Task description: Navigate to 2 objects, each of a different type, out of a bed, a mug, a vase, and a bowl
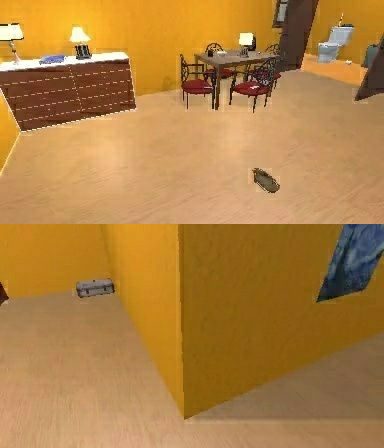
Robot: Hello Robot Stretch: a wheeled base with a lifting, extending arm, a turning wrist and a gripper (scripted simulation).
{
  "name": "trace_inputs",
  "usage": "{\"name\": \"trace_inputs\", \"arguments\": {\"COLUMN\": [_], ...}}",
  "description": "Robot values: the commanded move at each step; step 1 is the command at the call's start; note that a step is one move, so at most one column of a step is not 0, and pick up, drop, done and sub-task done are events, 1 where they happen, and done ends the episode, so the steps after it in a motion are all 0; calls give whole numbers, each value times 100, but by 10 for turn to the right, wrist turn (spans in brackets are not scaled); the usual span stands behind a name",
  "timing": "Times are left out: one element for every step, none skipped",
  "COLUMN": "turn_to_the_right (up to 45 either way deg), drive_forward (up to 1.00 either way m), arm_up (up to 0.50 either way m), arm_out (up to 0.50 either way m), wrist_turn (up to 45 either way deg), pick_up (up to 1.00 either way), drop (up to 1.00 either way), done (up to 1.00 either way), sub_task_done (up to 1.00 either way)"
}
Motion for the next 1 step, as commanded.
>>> {"name": "trace_inputs", "arguments": {"turn_to_the_right": [0], "drive_forward": [100], "arm_up": [0], "arm_out": [0], "wrist_turn": [0], "pick_up": [0], "drop": [0], "done": [0], "sub_task_done": [0]}}
